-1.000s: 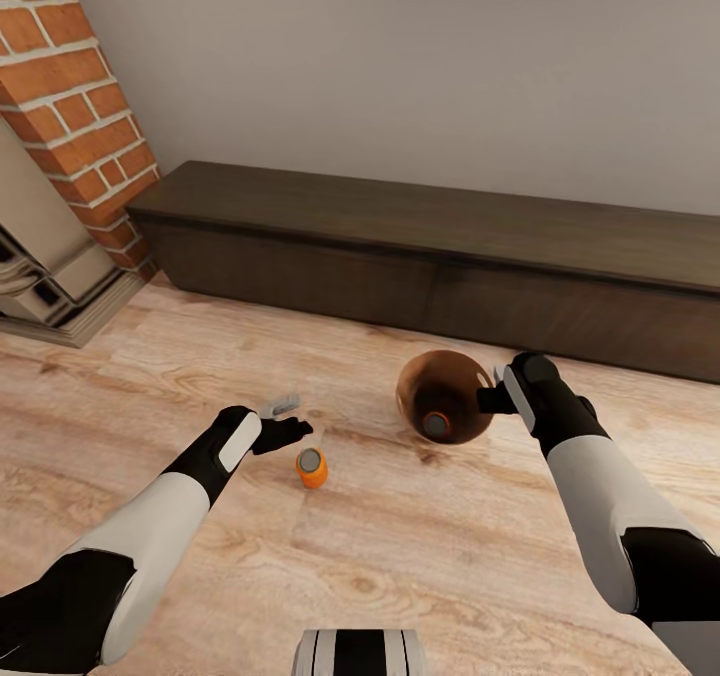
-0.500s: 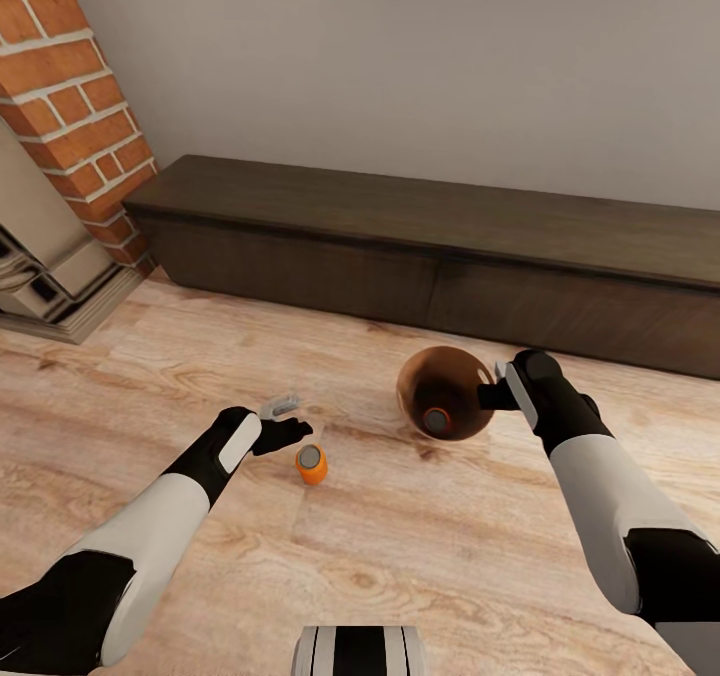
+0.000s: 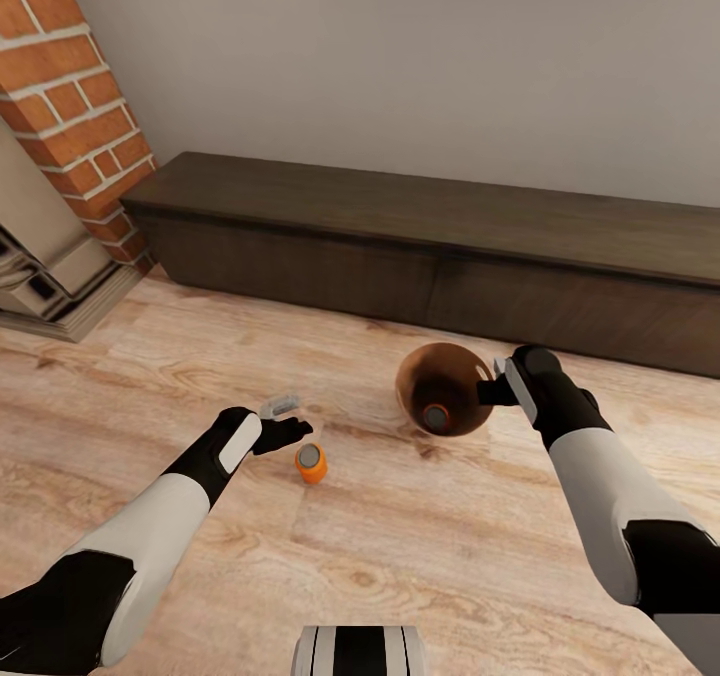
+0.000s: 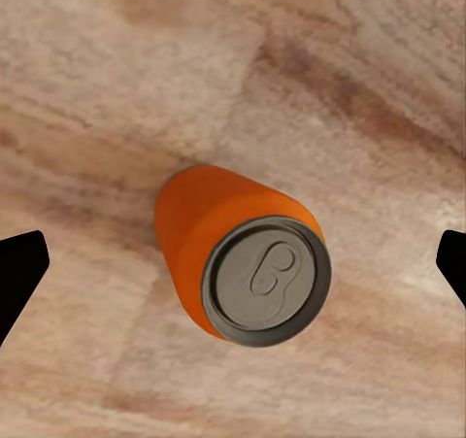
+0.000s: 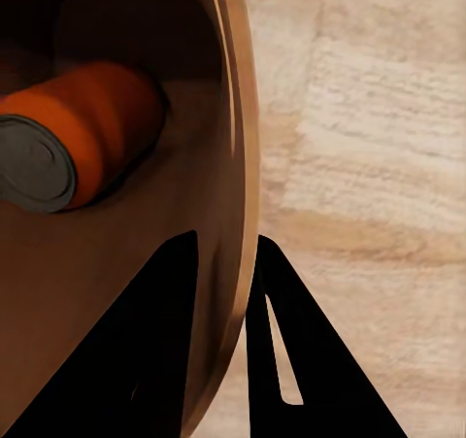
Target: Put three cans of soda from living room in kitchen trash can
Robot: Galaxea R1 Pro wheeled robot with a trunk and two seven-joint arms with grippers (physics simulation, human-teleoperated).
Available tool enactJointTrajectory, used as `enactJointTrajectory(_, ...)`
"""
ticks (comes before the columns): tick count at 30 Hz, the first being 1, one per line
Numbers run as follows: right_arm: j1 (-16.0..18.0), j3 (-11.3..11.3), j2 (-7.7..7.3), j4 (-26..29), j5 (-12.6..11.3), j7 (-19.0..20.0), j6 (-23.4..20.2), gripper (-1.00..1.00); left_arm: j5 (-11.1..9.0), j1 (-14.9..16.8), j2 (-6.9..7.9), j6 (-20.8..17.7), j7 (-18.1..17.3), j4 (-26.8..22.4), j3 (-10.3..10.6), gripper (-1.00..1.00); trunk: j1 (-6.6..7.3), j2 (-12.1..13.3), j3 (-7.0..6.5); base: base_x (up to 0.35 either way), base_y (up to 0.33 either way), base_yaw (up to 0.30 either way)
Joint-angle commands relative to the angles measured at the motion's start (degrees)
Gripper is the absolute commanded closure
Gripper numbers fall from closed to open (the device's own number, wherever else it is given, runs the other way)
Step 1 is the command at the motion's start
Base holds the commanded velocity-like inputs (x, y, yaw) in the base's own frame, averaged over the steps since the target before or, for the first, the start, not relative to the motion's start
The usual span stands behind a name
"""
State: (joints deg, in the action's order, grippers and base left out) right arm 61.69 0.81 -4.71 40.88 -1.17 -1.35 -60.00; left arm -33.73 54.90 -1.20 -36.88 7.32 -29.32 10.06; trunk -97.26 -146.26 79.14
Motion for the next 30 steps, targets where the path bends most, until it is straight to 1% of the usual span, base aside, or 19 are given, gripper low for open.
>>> enactJointTrajectory(1, 0.0, -0.3, 0.82, 0.3, 0.8, 0.4, 0.0, 1.0, 0.0, 0.0, -0.06, 0.0, 0.0, 0.1, 0.1, -1.0, -0.21, 0.0, 0.03, 0.0, 0.0, 0.0)
enactJointTrajectory(30, 3.9, -0.3, 0.75, 0.5, 0.6, 0.4, 0.0, 1.0, 0.0, 0.0, -0.16, 0.0, 0.0, 0.1, 0.1, -1.0, -0.21, 0.0, 0.03, 0.0, 0.0, 0.0)
